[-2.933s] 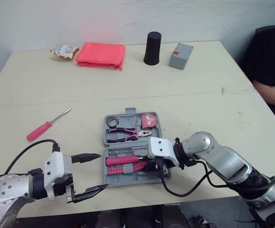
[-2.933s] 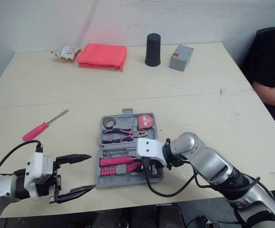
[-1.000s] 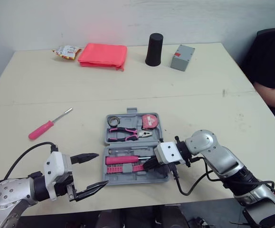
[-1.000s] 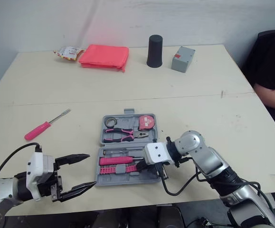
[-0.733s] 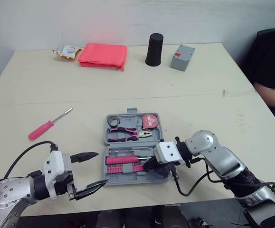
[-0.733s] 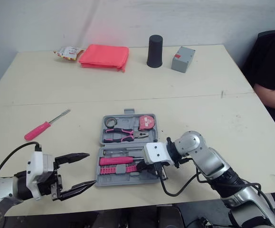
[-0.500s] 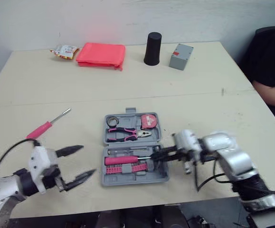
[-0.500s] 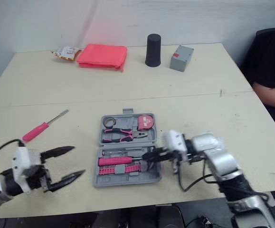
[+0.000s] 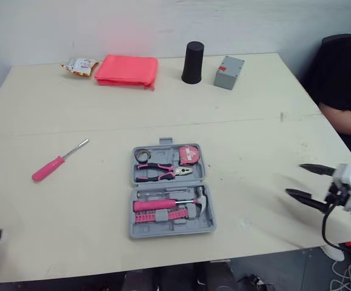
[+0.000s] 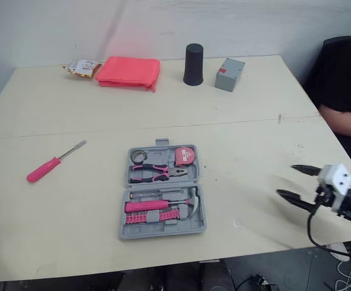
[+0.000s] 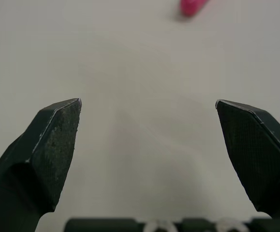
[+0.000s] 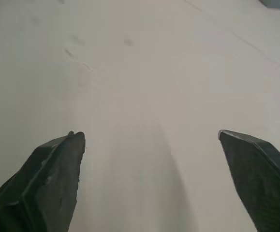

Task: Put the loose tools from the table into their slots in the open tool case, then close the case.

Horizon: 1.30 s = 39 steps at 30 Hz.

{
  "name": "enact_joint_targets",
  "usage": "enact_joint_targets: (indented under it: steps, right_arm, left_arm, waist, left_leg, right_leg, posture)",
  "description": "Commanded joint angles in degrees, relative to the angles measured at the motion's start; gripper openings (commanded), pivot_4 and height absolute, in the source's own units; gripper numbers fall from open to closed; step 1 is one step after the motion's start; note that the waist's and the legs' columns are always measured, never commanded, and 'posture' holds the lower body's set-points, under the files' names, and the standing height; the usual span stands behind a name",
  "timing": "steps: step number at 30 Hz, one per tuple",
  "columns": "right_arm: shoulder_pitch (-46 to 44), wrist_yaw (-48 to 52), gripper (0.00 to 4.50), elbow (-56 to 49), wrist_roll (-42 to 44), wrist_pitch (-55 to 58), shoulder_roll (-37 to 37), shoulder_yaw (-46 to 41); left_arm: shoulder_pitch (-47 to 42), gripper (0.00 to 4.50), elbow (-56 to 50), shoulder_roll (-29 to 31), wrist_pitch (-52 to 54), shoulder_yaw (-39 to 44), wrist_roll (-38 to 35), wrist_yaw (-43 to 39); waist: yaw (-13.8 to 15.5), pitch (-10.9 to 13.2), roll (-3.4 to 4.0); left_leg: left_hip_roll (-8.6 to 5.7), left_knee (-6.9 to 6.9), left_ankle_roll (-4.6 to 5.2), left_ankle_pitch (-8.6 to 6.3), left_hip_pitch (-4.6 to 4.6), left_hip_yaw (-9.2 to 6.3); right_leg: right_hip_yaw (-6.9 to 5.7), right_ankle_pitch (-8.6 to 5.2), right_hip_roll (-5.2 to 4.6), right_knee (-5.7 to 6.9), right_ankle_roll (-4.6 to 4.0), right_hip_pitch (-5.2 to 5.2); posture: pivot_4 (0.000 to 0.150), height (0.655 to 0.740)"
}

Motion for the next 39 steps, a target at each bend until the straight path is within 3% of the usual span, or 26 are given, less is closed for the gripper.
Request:
enact_joint_targets:
  steps: [1,5,10,16,20,22,25,26,31,39]
  right_arm:
    - [-0.86,-0.99,4.47,4.17,-0.79,-3.76,-1.41,-1.26]
    - [-0.50,-2.45,4.47,1.53,0.57,-2.95,1.34,-1.08]
    - [-2.72,-1.71,4.47,-15.63,5.67,4.98,6.32,2.37]
    - [-3.56,-9.59,4.47,-34.84,9.16,18.98,11.08,6.63]
    - [-5.66,-13.31,4.47,-43.98,13.24,25.05,15.88,8.85]
    - [-5.51,-14.26,4.47,-45.61,13.38,27.50,16.08,9.00]
    - [-4.97,-13.83,4.47,-46.92,12.58,27.88,15.75,9.65]
    - [-4.83,-13.50,4.47,-47.08,12.33,27.90,15.55,9.84]
    - [-0.59,-10.81,4.47,-50.11,12.63,27.37,14.84,10.04]
    - [3.11,-10.03,4.47,-51.37,12.26,26.70,14.59,8.71]
  left_arm:
    - [-0.18,4.50,0.74,1.13,-1.94,2.37,-1.32,0.20]
    - [-2.42,4.50,-3.16,0.35,-0.65,1.19,-3.17,1.44]
    - [-6.36,4.50,-7.12,2.82,2.67,-2.35,-4.32,1.08]
    - [-12.87,4.50,-6.68,9.72,7.15,-7.25,-3.74,-0.81]
    - [-24.02,4.50,0.68,15.59,8.83,-15.98,-0.26,-2.40]
    - [-27.33,4.50,3.70,16.91,9.62,-18.87,0.82,-3.16]
    - [-33.30,4.50,8.25,18.02,8.43,-24.44,3.29,-5.42]
    - [-34.55,4.50,9.15,18.15,8.34,-25.44,3.62,-5.87]
    - [-47.54,4.50,21.54,17.79,3.54,-34.21,9.53,-8.48]
    - [-64.15,4.50,38.94,15.84,-2.77,-43.71,17.20,-11.31]
  waist:
    - [0.10,0.01,0.02]
    - [0.16,0.02,0.07]
    - [-0.26,0.05,0.15]
    - [0.23,0.08,0.19]
    - [0.51,0.19,0.41]
    - [-0.16,0.26,0.60]
    - [-0.32,0.37,0.73]
    - [0.66,0.41,0.70]
    - [2.68,0.63,0.30]
    - [1.88,0.64,0.29]
  left_leg:
    - [0.00,-0.01,-0.01,0.00,0.00,-0.06]
    - [0.08,-0.02,-0.12,0.01,0.00,-0.10]
    - [0.16,-0.03,-0.21,0.02,0.00,-0.11]
    - [0.18,-0.03,-0.11,0.28,-0.07,-0.09]
    - [0.16,-0.02,-0.12,0.35,-0.08,-0.10]
    - [-0.88,-0.69,0.41,1.14,-0.24,-2.16]
    - [-2.27,-1.57,0.44,2.25,-0.37,-3.93]
    - [-2.28,-1.57,0.46,2.30,-0.29,-3.57]
    - [-2.39,-1.40,0.57,2.37,-0.47,-3.46]
    - [-2.28,-0.96,0.60,2.40,-0.90,-3.28]
  right_leg:
    - [-0.02,-0.01,0.00,0.00,-0.02,-0.02]
    - [-0.02,-0.02,0.01,0.01,-0.09,-0.05]
    - [0.04,-0.01,0.06,0.11,-0.15,-0.05]
    - [-0.07,-0.07,0.09,0.42,-0.24,-0.23]
    - [-0.11,-0.07,0.09,0.45,-0.25,-0.23]
    - [-2.09,0.03,-0.67,-0.03,-0.06,1.10]
    - [-3.80,-0.07,-1.41,-0.22,0.42,1.81]
    - [-3.27,0.01,-1.35,0.31,0.58,1.37]
    - [-3.00,0.04,-1.28,-0.03,0.65,1.37]
    - [-2.76,0.20,-1.13,0.10,0.90,0.99]
  posture:
    - [0.150,0.7400]
    - [0.150,0.7400]
    - [0.150,0.7400]
    - [0.150,0.7400]
    - [0.150,0.7400]
    - [0.150,0.7400]
    - [0.150,0.7400]
    - [0.150,0.7400]
    - [0.150,0.7400]
    - [0.150,0.7400]
